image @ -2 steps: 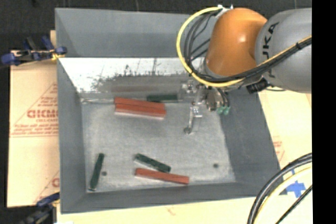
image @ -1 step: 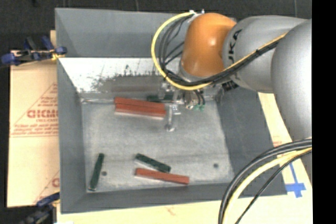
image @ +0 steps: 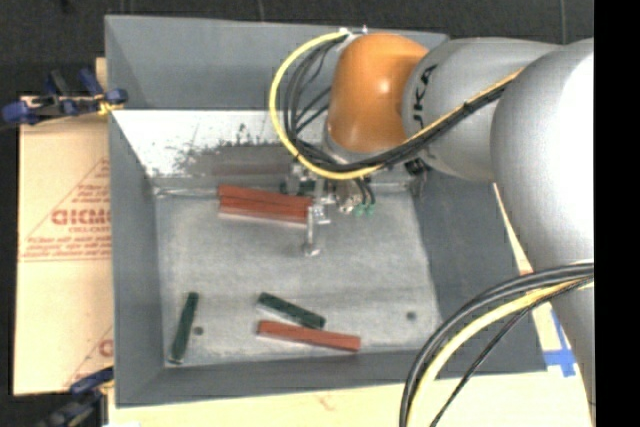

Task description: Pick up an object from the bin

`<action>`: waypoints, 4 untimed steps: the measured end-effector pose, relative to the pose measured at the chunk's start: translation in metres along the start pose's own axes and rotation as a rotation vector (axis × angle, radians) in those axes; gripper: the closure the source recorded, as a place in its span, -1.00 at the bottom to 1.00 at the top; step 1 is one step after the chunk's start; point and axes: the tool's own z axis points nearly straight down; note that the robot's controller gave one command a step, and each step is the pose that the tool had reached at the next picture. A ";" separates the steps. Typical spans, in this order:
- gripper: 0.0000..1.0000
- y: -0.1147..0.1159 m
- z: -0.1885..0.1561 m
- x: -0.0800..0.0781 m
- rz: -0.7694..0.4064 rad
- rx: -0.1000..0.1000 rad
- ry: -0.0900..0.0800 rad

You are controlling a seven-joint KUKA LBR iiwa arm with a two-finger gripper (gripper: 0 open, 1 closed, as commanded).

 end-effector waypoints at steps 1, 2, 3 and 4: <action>-1.00 0.013 -0.008 -0.010 0.179 -0.003 -0.007; -1.00 0.026 0.027 -0.006 0.115 0.000 -0.009; 1.00 0.029 0.022 -0.018 0.319 -0.006 -0.011; 1.00 0.029 0.022 -0.018 0.318 -0.006 -0.011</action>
Offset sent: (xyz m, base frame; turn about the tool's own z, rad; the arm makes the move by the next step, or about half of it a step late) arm 0.0008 0.0292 -0.0294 0.1133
